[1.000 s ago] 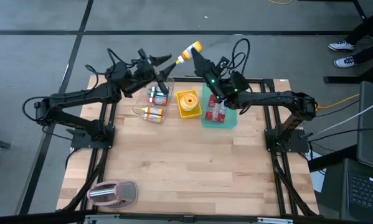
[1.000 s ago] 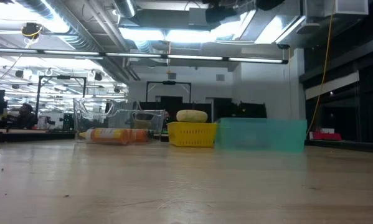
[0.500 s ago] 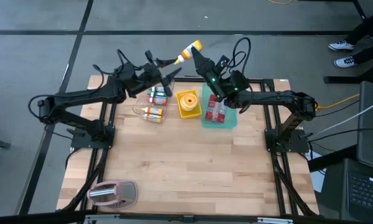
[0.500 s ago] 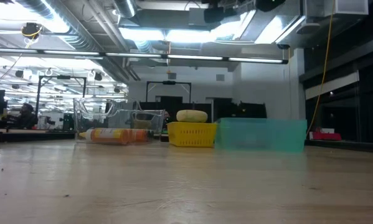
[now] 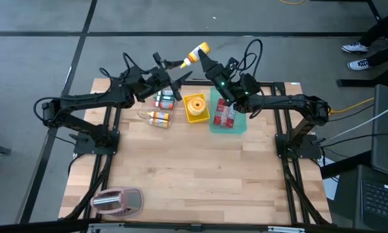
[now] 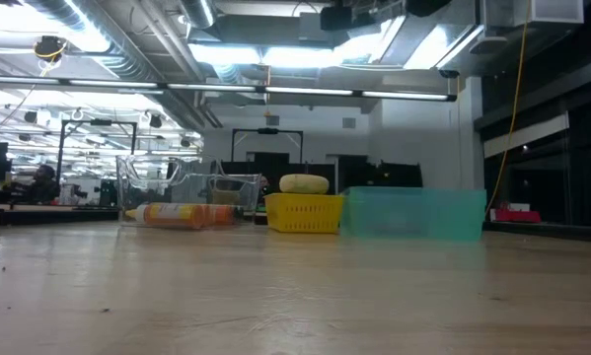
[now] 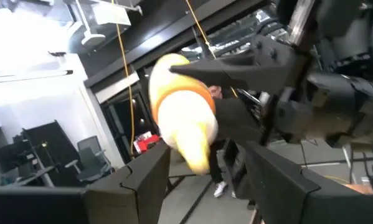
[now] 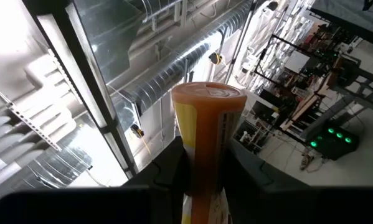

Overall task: Pick & Place Food Item
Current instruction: Put the yellow food coloring bottle into the transparent bin

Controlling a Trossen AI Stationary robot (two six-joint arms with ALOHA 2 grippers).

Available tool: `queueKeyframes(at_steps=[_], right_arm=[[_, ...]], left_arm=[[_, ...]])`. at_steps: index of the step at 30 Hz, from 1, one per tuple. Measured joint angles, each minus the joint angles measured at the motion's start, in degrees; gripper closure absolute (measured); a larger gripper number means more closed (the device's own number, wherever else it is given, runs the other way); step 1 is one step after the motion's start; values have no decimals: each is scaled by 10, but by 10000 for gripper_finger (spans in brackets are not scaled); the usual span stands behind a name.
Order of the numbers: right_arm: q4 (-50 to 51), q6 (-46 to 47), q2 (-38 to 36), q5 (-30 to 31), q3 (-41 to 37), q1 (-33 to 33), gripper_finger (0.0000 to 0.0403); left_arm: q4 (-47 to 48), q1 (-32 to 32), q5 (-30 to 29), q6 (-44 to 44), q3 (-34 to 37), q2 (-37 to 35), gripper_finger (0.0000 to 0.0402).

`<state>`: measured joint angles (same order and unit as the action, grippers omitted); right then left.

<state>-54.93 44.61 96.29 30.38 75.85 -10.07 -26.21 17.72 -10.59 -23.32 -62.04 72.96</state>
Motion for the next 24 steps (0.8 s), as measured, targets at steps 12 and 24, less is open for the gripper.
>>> queueKeyframes(at_steps=[12,24], right_arm=[[7,-1,1,0,-1,0,319],[4,4,1,-3,-2,-1,319]], left_arm=[[-42,-15,0,-54,0,-2,195],[-20,-3,-21,-50,-1,-1,212]])
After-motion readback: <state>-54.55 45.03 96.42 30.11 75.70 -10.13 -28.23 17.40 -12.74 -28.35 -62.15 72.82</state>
